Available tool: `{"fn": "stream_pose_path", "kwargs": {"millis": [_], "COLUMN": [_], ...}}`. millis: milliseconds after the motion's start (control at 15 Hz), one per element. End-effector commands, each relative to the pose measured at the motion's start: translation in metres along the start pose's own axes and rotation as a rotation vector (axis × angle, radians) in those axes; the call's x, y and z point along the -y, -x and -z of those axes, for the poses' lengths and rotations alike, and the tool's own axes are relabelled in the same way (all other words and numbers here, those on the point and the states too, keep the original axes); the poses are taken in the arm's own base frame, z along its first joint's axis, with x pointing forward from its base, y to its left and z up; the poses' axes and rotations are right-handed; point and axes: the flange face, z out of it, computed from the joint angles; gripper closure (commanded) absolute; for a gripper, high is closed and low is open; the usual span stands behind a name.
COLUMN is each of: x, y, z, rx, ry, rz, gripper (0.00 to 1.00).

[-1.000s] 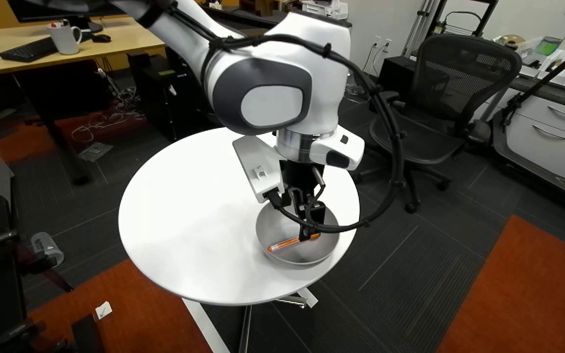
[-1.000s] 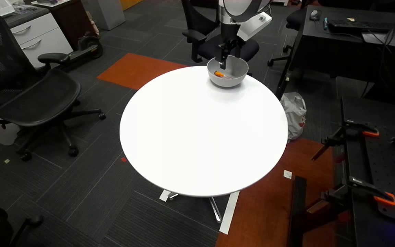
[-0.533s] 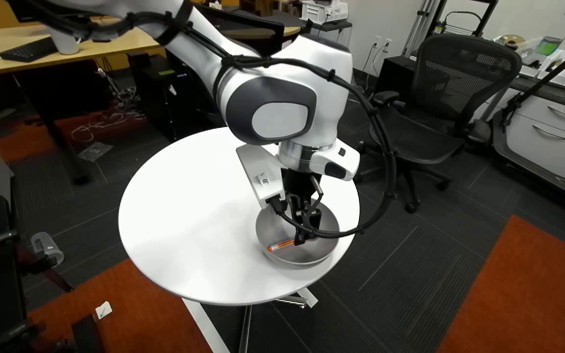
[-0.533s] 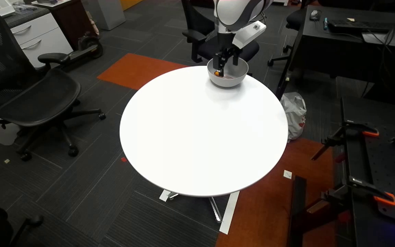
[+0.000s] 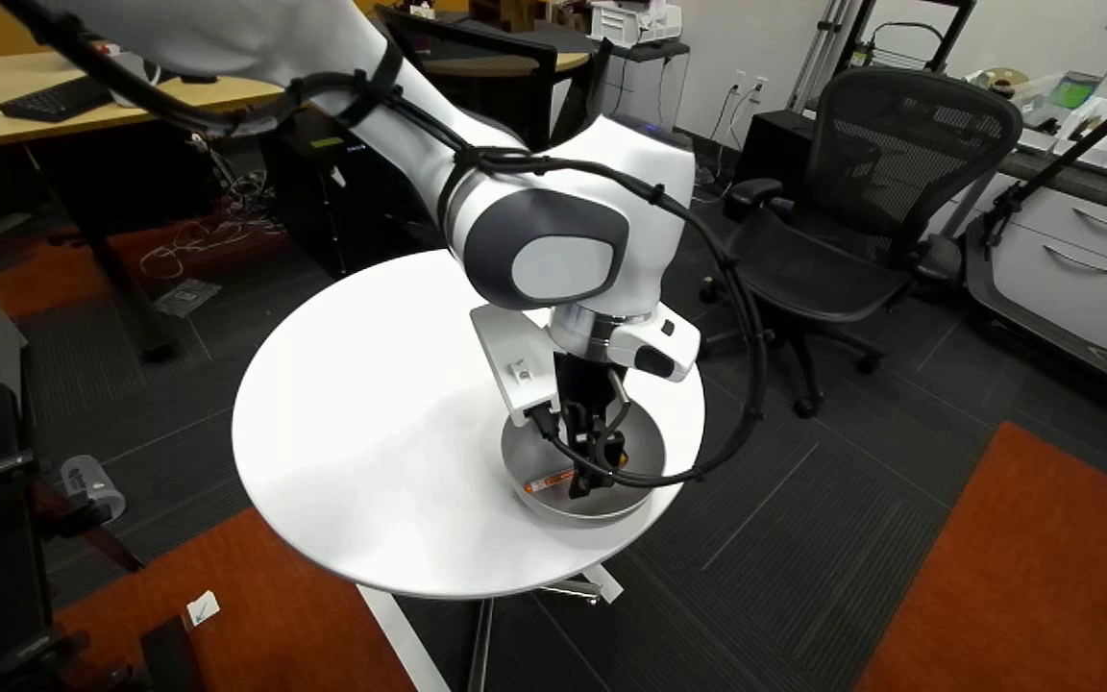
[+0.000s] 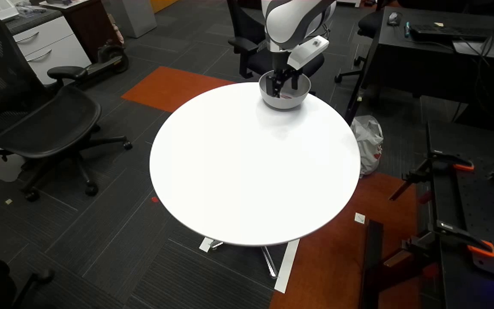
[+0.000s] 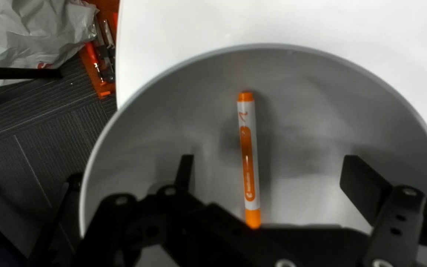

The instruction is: Remove the orange marker from the grey bowl

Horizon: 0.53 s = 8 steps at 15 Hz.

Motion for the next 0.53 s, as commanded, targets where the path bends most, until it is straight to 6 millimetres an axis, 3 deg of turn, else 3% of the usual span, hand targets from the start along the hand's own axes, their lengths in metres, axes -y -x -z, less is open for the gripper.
{"fn": "stream_pose_path", "kwargs": {"millis": [0,467], "x": [-0.0026,-0.0057], "y": [-0.0101,-0.0179], "z": [-0.001,-0.0084], "rx": [0.023,0.025], "ry": [-0.016,-0.023], "rz": [-0.043,-0.062], "gripper": [0.28,0.81]}}
